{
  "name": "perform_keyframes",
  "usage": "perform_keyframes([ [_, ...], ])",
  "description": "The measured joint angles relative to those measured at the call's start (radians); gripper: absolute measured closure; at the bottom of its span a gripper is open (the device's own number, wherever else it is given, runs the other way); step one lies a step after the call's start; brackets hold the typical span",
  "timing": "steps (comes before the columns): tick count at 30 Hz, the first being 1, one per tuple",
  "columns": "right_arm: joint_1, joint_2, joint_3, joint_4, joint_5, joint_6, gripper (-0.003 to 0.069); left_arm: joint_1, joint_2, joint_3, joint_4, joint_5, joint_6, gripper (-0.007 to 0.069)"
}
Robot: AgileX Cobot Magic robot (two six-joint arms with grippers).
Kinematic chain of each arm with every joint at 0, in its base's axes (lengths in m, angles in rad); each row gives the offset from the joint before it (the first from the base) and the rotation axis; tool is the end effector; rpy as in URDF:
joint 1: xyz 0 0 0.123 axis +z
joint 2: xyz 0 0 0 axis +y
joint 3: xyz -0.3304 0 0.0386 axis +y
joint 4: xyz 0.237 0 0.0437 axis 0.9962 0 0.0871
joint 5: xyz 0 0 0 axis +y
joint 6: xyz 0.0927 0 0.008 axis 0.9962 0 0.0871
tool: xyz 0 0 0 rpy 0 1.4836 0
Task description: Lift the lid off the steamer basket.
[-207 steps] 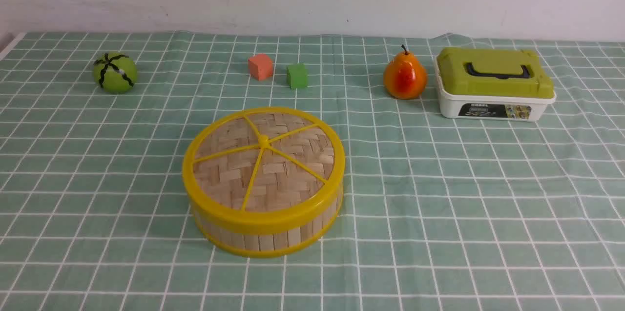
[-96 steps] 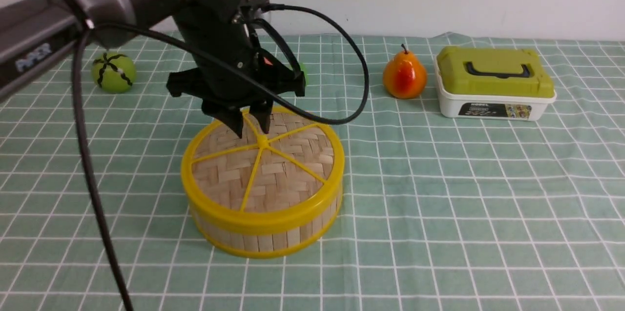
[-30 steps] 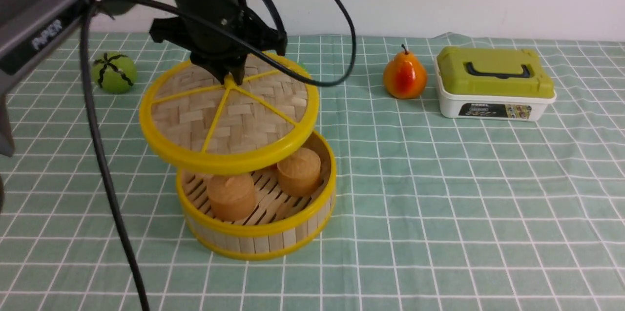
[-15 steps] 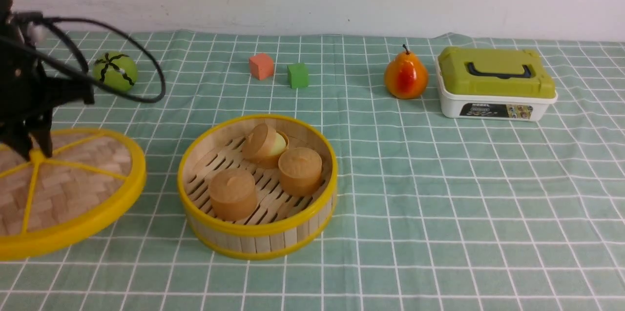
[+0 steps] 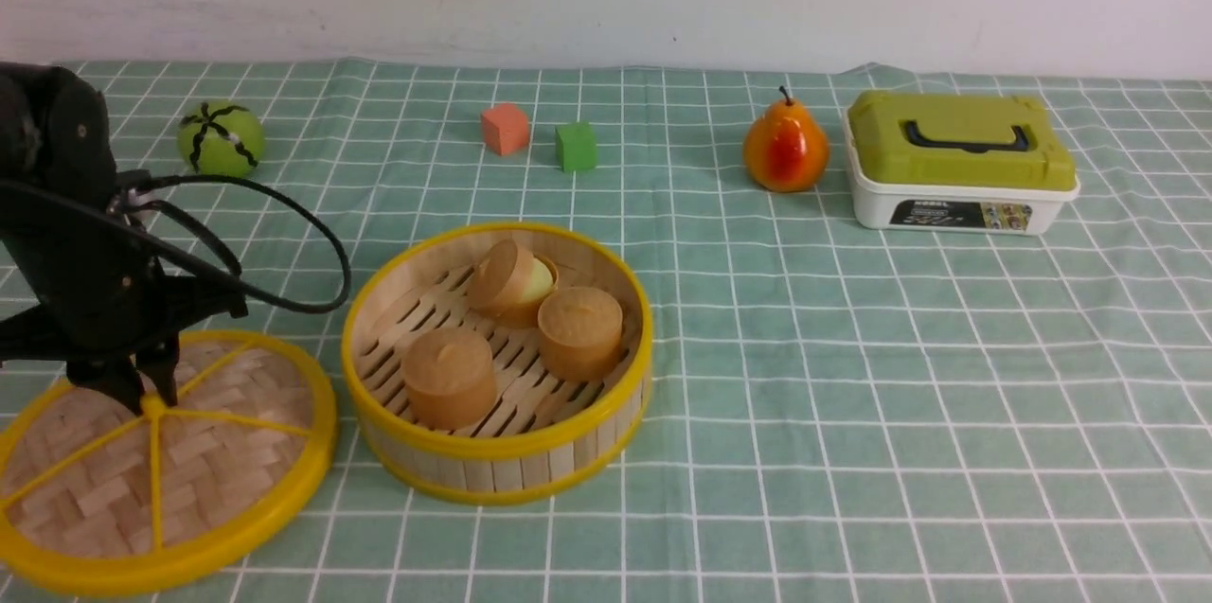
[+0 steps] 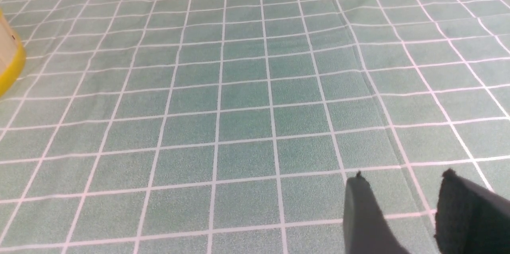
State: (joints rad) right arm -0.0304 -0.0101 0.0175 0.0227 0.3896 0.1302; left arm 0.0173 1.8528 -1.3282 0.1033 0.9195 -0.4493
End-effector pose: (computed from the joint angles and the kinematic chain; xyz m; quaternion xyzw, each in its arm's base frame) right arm -0.0048 0.0010 0.1718 0.0707 0.8046 0.0391 0.5883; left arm 0.3757 0.0141 0.2581 -0.2036 0.9722 0.0203 0.1136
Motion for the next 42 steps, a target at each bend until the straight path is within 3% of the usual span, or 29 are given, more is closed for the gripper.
perform_keyframes([
  [9,0.0,0.0,0.0,0.0,0.0,0.0,0.0418,-0.101,0.019,0.001,-0.017,-0.087,0.026,0.0516],
  [16,0.0,0.0,0.0,0.0,0.0,0.0,0.0418,-0.121,0.021,0.001,-0.025,-0.09,0.023,0.0504],
  [20,0.0,0.0,0.0,0.0,0.0,0.0,0.0418,-0.121,0.011,0.001,-0.03,-0.074,0.011,0.0409],
  [22,0.0,0.0,0.0,0.0,0.0,0.0,0.0418,-0.123,-0.015,-0.017,-0.028,-0.041,0.011,0.0314],
  [26,0.0,0.0,0.0,0.0,0.0,0.0,0.0418,-0.125,-0.073,-0.083,-0.012,0.049,0.038,0.0242],
  [29,0.0,0.0,0.0,0.0,0.0,0.0,0.0418,-0.125,-0.113,-0.119,-0.007,0.13,0.092,0.0271],
  [32,0.0,0.0,0.0,0.0,0.0,0.0,0.0418,-0.125,-0.194,-0.127,-0.022,0.222,0.125,0.0447],
  [36,0.0,0.0,0.0,0.0,0.0,0.0,0.0418,-0.125,-0.296,-0.066,-0.081,0.188,0.161,0.0632],
  [39,0.0,0.0,0.0,0.0,0.0,0.0,0.0418,-0.125,-0.382,0.017,-0.159,0.122,0.233,0.0637],
  [42,0.0,0.0,0.0,0.0,0.0,0.0,0.0418,-0.125,-0.559,0.21,-0.352,-0.005,0.42,0.0637],
])
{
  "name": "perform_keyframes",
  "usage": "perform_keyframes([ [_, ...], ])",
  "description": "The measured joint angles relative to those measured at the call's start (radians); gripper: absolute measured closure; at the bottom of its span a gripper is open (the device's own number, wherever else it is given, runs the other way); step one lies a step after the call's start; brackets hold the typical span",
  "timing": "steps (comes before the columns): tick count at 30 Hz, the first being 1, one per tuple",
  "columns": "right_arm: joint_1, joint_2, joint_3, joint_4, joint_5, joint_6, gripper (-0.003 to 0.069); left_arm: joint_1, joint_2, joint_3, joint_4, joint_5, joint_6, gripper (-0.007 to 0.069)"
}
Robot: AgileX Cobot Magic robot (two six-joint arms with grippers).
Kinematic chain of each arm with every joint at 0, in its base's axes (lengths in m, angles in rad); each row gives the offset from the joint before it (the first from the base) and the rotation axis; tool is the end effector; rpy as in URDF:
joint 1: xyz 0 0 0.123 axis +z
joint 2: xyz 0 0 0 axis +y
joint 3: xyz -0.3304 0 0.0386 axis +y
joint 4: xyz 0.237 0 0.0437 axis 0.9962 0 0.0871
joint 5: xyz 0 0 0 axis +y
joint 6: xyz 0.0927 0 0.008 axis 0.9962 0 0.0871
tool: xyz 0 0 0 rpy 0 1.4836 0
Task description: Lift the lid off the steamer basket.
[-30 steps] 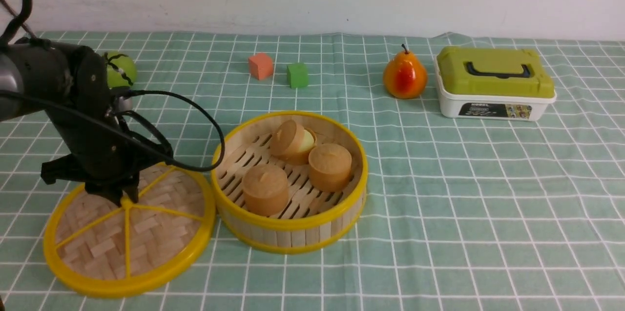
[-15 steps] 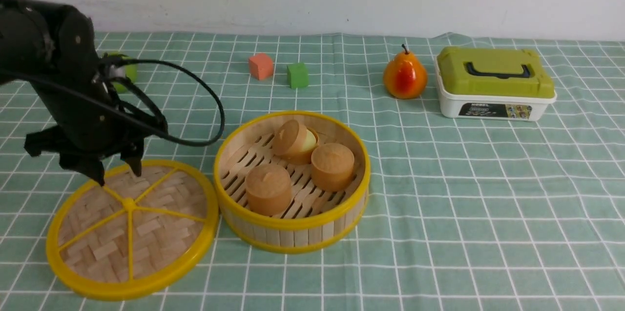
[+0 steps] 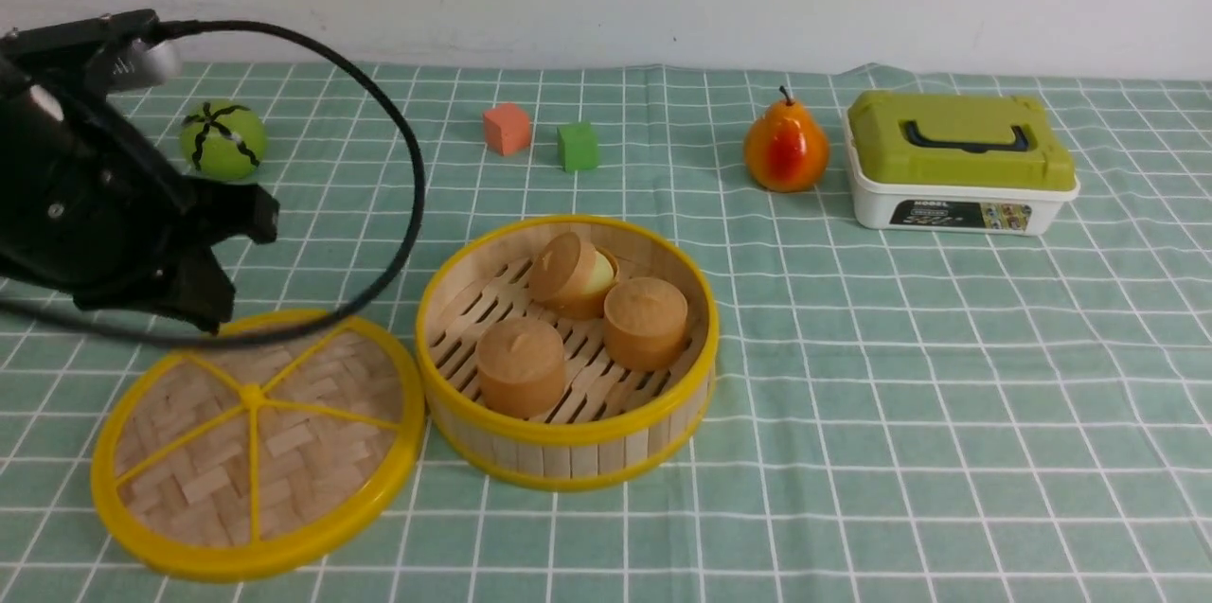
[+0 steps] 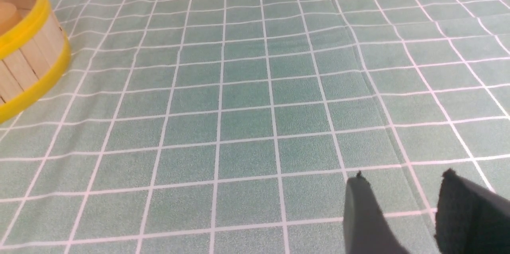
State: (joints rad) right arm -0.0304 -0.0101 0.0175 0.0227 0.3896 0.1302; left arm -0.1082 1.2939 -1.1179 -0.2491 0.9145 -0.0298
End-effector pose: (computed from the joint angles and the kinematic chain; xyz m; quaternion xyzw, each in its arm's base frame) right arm -0.0048 0.0010 0.1718 0.0707 0.8046 0.0391 0.5883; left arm 0.2346 -0.0438 0.3766 -0.0079 0.9536 -0.1346 0.2691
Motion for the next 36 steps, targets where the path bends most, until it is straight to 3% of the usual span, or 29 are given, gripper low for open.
perform_keyframes([
  [2,0.0,0.0,0.0,0.0,0.0,0.0,0.0418,0.0,-0.051,0.057,-0.06,-0.036,0.056,0.0637],
  [8,0.0,0.0,0.0,0.0,0.0,0.0,0.0418,0.0,-0.392,0.426,-0.411,-0.256,0.379,0.0637],
  [11,0.0,0.0,0.0,0.0,0.0,0.0,0.0418,0.0,-0.538,0.562,-0.545,-0.353,0.463,0.0637],
  [16,0.0,0.0,0.0,0.0,0.0,0.0,0.0418,0.0,-0.739,0.691,-0.64,-0.475,0.509,0.0637],
  [29,0.0,0.0,0.0,0.0,0.0,0.0,0.0418,0.0,-0.853,0.713,-0.701,-0.478,0.516,0.0637],
  [36,0.0,0.0,0.0,0.0,0.0,0.0,0.0418,0.0,-0.854,0.716,-0.558,-0.486,0.569,0.0637],
])
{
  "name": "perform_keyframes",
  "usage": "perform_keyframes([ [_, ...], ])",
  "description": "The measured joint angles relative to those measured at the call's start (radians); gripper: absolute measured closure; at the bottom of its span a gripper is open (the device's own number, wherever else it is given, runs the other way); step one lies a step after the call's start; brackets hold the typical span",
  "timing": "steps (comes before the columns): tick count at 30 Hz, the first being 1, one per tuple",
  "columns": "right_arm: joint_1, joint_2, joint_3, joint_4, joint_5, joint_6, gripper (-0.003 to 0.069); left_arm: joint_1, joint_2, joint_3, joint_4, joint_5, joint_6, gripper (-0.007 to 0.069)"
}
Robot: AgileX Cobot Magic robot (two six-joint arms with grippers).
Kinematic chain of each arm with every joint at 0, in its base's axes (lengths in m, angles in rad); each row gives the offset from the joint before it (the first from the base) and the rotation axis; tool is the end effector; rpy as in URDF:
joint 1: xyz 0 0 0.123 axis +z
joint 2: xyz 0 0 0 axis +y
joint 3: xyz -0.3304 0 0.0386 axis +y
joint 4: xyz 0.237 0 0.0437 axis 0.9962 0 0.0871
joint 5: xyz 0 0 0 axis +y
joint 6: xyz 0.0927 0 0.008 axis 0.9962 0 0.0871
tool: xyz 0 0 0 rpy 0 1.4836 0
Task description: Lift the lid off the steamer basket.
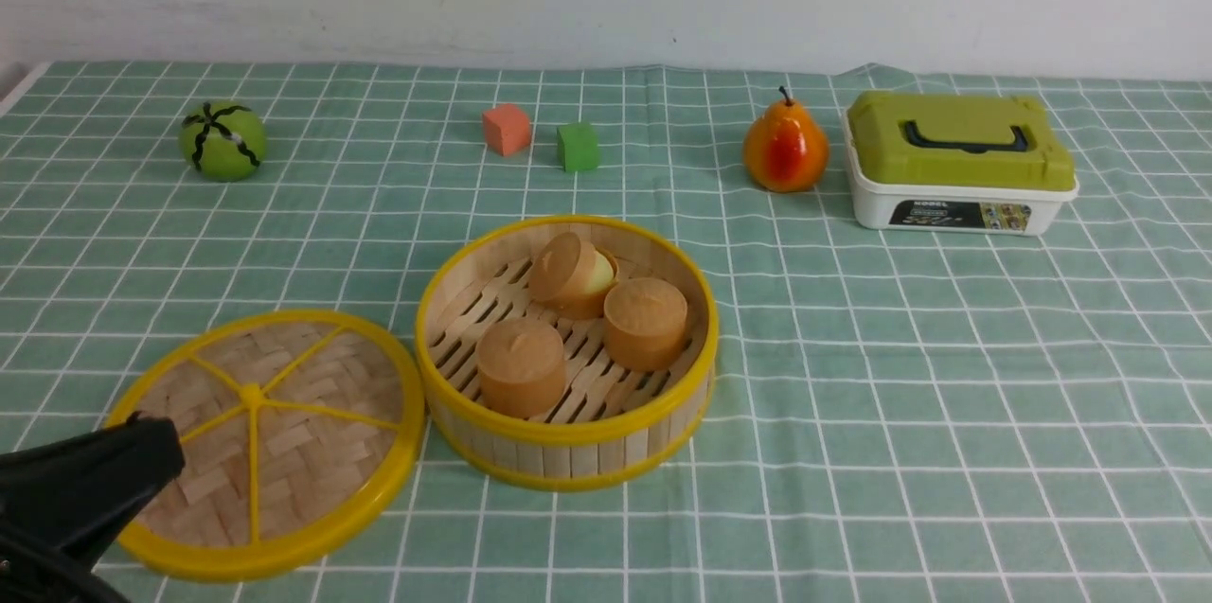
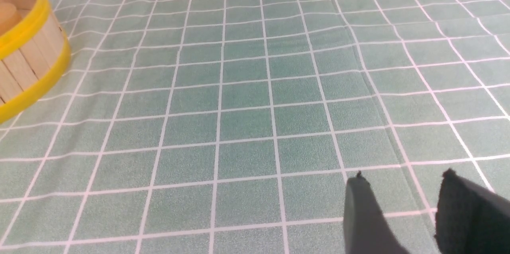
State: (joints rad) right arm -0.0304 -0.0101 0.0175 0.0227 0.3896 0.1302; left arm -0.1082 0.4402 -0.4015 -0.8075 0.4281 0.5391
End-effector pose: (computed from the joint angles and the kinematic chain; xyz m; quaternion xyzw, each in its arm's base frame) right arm -0.0048 0.0010 0.1718 0.0707 0.8046 0.0391 0.5883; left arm 0.0386 -0.0323 0.3106 0.0483 0.7867 -0.2175 0.5757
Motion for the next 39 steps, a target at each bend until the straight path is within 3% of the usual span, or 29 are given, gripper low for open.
perform_keyframes([
  [6,0.0,0.0,0.0,0.0,0.0,0.0,0.0418,0.0,-0.042,0.087,0.163,-0.036,-0.067,0.0637],
  [15,0.0,0.0,0.0,0.0,0.0,0.0,0.0418,0.026,-0.301,0.32,0.614,-0.168,-0.634,0.0637],
  [21,0.0,0.0,0.0,0.0,0.0,0.0,0.0418,0.056,-0.431,0.423,0.776,-0.158,-0.839,0.0637],
  [29,0.0,0.0,0.0,0.0,0.0,0.0,0.0418,0.057,-0.451,0.433,0.807,-0.043,-0.882,0.0636],
  [39,0.0,0.0,0.0,0.0,0.0,0.0,0.0418,0.013,-0.451,0.433,0.807,-0.034,-0.884,0.0635],
])
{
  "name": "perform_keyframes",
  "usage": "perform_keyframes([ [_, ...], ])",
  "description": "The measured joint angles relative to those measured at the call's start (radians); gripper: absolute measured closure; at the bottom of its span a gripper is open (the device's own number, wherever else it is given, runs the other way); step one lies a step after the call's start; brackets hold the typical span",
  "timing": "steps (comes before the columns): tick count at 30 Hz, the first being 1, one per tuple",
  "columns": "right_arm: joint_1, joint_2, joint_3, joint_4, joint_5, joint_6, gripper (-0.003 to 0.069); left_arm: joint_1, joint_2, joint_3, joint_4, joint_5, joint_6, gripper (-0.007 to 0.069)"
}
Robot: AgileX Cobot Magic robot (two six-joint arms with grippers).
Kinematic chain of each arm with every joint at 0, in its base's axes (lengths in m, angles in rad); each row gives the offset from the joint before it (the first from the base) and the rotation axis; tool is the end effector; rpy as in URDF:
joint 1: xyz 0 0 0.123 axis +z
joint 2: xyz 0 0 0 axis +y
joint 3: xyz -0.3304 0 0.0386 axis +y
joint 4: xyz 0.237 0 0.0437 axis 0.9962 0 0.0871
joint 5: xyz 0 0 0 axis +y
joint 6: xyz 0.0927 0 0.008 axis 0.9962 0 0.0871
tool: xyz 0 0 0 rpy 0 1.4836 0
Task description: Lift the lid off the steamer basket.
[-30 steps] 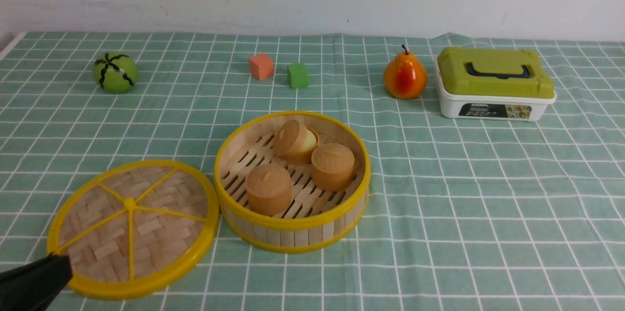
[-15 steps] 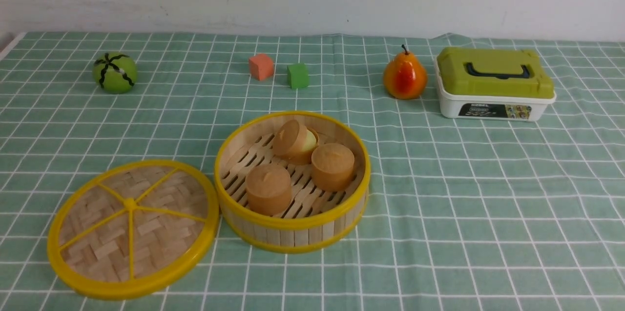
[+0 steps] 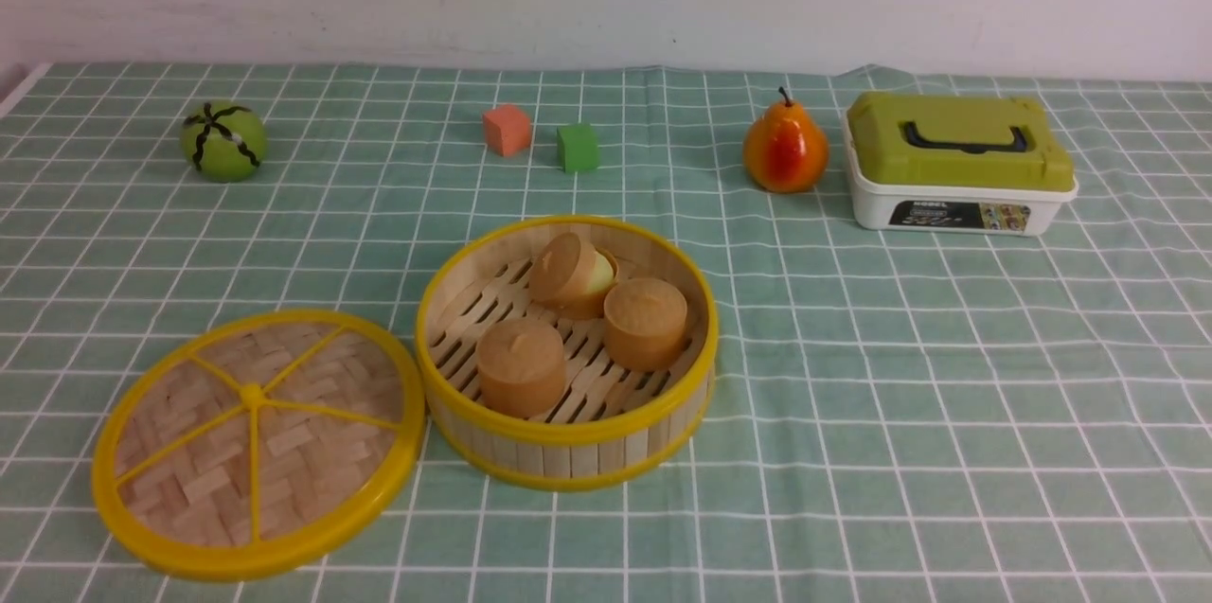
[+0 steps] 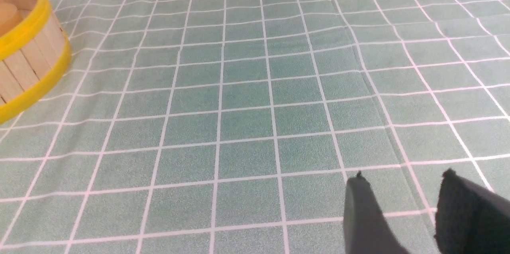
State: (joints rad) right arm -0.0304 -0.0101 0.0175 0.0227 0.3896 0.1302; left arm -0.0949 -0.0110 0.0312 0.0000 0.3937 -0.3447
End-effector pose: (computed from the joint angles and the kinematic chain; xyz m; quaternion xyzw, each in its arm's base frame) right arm -0.0048 0.0010 0.1718 0.0707 0.8046 0.0391 0.5883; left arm -0.0049 0.0005 0.1669 -0.1012 0.8064 -0.1271 0.5687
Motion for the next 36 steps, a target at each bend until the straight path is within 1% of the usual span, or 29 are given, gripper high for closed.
perform_keyframes([
  [5,0.0,0.0,0.0,0.0,0.0,0.0,0.0418,-0.002,0.0,0.0,0.0,0.0,-0.015,0.0635],
  [36,0.0,0.0,0.0,0.0,0.0,0.0,0.0418,-0.002,0.0,0.0,0.0,0.001,-0.016,0.0621],
])
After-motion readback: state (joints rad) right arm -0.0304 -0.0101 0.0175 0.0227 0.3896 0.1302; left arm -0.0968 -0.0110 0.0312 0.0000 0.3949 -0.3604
